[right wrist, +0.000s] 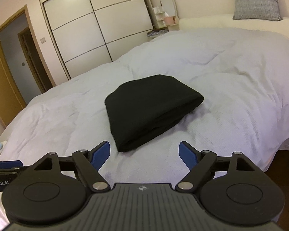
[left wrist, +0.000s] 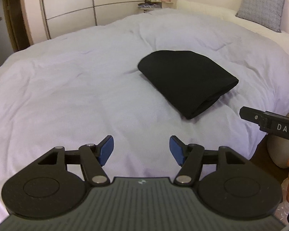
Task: Fold clothes
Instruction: 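Open the right gripper and lift both grippers off the folded black trousers, then grasp the folded black trousers with the left gripper while the right gripper grasps them too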
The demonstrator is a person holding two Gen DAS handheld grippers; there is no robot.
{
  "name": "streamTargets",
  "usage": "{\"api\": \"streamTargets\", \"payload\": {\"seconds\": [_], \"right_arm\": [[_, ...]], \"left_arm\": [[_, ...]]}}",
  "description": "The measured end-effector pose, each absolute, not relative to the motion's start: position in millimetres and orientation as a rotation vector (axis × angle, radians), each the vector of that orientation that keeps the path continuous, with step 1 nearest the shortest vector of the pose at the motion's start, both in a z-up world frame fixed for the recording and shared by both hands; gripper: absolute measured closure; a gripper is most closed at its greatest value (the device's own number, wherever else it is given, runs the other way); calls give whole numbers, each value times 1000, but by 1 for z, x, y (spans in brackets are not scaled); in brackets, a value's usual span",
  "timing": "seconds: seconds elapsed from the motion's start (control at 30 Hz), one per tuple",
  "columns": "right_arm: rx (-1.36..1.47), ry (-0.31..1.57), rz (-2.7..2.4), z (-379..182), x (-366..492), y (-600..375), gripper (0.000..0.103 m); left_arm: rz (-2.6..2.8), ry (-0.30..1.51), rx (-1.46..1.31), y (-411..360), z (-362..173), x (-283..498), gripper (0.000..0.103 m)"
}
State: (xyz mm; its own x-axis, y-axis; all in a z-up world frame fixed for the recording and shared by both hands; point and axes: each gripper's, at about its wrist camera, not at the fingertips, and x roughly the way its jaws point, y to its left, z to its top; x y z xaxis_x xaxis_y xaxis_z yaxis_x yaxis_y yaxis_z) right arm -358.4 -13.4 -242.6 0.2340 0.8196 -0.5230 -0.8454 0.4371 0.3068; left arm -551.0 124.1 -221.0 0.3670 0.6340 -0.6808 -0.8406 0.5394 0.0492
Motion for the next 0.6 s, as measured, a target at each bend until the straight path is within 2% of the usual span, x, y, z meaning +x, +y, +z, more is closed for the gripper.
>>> {"api": "streamTargets", "payload": {"seconds": [0.17, 0.27, 0.33, 0.4, 0.6], "right_arm": [[58, 738, 1160, -272, -332, -4, 18], [314, 834, 1235, -301, -305, -6, 18], [499, 906, 1270, -316, -287, -3, 18], [630, 968, 1263, -328, -267, 9, 18], [794, 1146, 1109, -354, -218, 58, 17]], "left_arm": [[883, 701, -465, 168, -253, -532, 41], [830, 632, -590, 206, -263, -531, 41], [802, 588, -662, 238, -268, -525, 35], [748, 554, -759, 280, -279, -515, 35], [635, 515, -999, 382, -313, -486, 35]]}}
